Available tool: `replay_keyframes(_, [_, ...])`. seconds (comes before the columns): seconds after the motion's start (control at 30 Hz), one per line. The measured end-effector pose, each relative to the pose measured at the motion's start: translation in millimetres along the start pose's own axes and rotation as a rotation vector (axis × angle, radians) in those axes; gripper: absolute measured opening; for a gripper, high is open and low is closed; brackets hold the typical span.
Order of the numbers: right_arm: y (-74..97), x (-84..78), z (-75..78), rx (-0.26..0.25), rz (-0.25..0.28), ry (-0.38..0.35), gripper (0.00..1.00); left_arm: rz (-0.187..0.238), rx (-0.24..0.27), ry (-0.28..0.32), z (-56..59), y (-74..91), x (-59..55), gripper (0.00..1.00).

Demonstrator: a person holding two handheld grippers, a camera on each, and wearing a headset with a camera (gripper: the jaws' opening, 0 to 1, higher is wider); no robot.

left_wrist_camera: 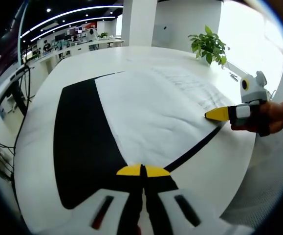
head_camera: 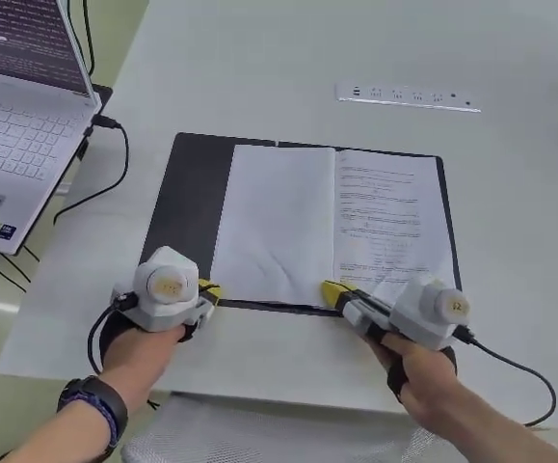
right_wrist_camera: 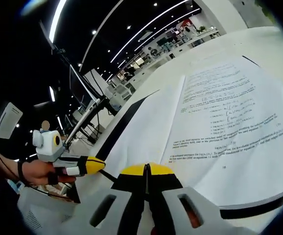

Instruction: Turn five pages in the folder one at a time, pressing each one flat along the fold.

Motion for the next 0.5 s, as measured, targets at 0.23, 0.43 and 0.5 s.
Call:
replay_keyframes(0.23, [3.5,-2.7,-0.4,-0.006,-0.011,0.0,0.0,0.019,0.007,0.012,0.2,1.2,0.1,0.0])
replay_keyframes(0.43, [7.4,-4.2,-1.0,-0.021,-0.02,-0.017,0.0,0.011,-0.004,0.057,-0.7,1.3,0.7,0.0])
replay_keyframes(0.5, [8.4,-4.4,-1.3,-0.024,-0.024,-0.019,0.0,0.007,-0.008,0.048,0.2,1.2,0.8,0.0])
Point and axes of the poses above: the centre of the closed fingertips' face, and the gripper's own axes: y roughly backward along the fingers, z roughly to its right, x roughly out of its top, the point moved 1 cm from there along y, roughly backward along the fingers, and after that the axes turned 7 degrees about z, right-handed, at the moved point
